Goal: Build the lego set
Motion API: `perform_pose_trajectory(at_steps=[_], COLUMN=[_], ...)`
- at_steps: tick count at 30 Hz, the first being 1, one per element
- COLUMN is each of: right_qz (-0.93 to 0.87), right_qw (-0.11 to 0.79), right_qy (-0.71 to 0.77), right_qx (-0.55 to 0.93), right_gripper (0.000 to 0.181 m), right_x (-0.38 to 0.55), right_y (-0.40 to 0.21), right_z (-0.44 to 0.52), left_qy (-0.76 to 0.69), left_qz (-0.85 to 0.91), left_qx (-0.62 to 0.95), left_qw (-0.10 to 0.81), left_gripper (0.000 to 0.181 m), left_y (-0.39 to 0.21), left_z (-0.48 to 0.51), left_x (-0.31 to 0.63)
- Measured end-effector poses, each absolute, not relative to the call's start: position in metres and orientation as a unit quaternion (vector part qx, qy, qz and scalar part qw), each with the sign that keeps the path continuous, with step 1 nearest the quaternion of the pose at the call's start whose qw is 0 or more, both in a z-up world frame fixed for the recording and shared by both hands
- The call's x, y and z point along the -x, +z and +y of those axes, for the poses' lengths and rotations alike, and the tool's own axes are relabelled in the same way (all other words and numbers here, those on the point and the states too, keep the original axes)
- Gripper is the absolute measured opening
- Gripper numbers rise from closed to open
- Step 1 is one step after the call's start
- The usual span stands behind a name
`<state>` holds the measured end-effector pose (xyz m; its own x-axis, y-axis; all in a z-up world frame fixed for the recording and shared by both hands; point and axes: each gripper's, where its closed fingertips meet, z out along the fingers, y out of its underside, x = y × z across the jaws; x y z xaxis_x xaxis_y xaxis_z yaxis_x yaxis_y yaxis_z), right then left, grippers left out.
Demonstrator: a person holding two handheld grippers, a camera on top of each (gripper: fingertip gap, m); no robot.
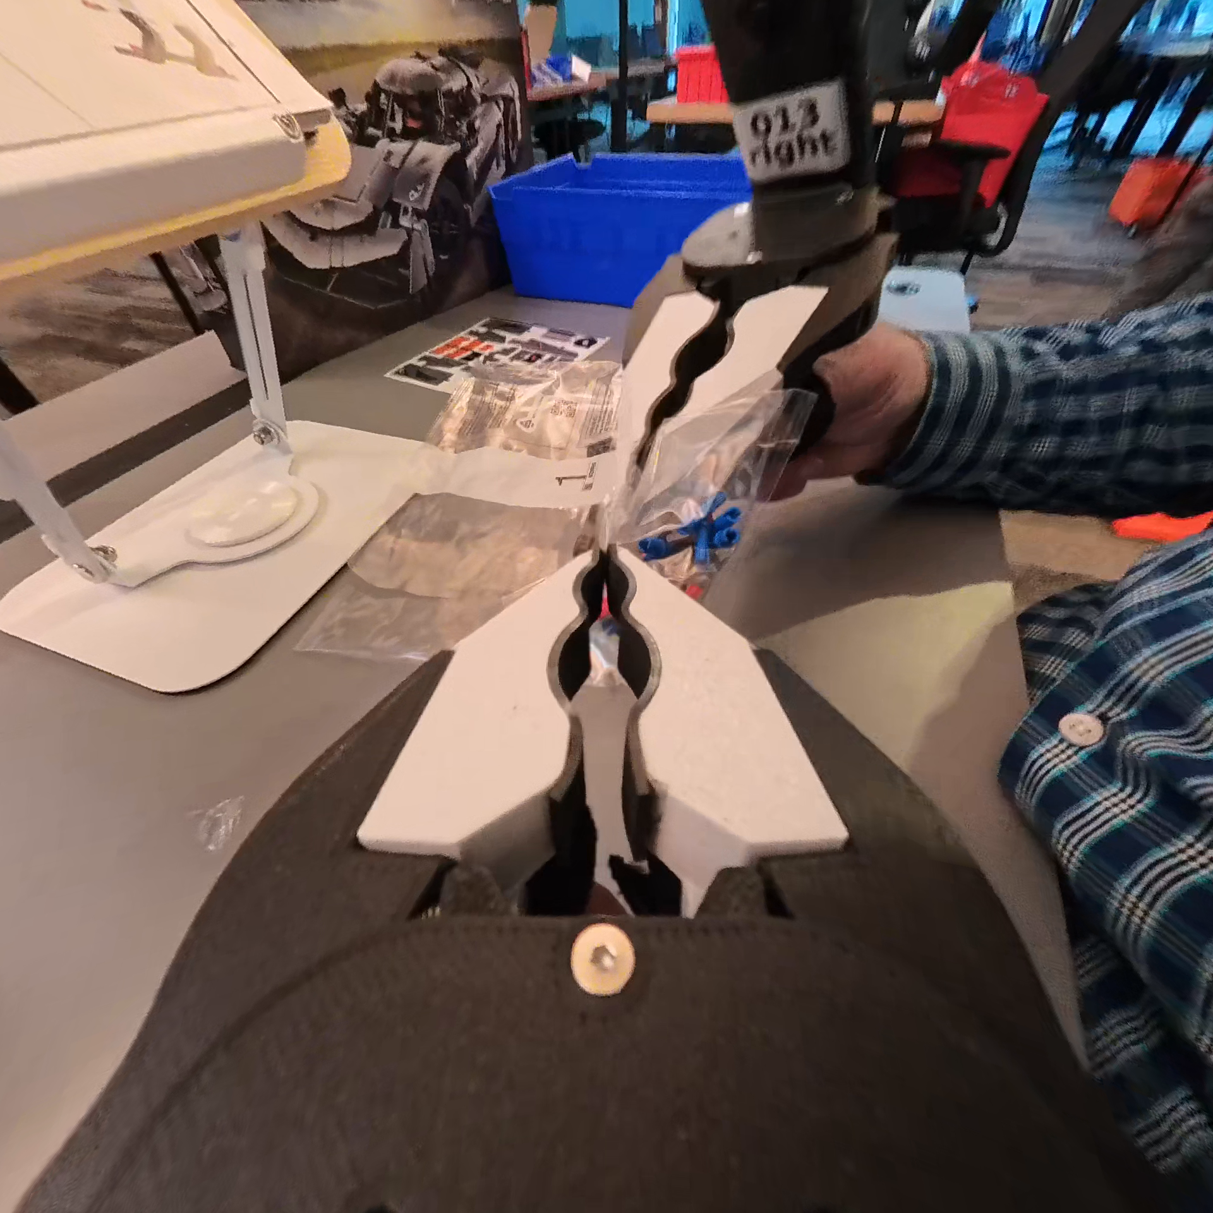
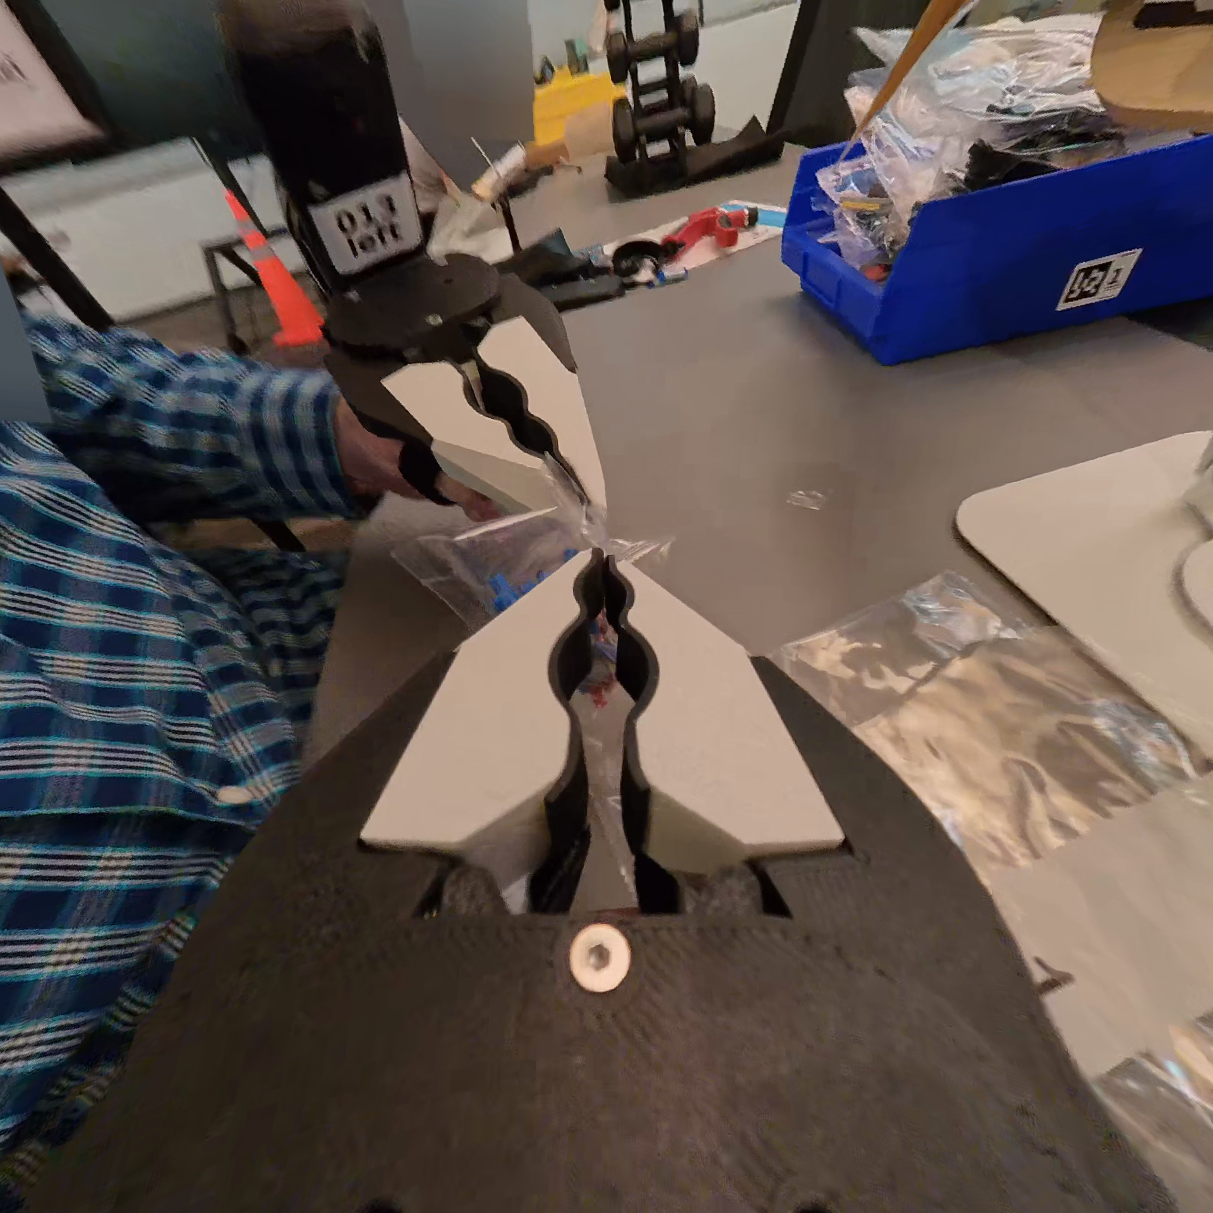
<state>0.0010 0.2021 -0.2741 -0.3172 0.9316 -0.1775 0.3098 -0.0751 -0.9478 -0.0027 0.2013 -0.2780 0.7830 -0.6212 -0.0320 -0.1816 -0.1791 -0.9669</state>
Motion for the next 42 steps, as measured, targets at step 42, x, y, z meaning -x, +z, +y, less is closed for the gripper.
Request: perform_pose_trajectory(at_steps=[42], right_qz=[-0.672], right_qw=[0.422], right_qy=[0.359], right_qx=[0.491], right_gripper=[0.014], right_x=[0.034], right_y=[-0.279], right_z=[0.213], left_qy=[-0.215], left_qz=[0.143], left_qx=[0.849], left_qw=[0.460], left_gripper=[0.000], left_y=[-0.311], left_z=[0.199], left_x=[0.013])
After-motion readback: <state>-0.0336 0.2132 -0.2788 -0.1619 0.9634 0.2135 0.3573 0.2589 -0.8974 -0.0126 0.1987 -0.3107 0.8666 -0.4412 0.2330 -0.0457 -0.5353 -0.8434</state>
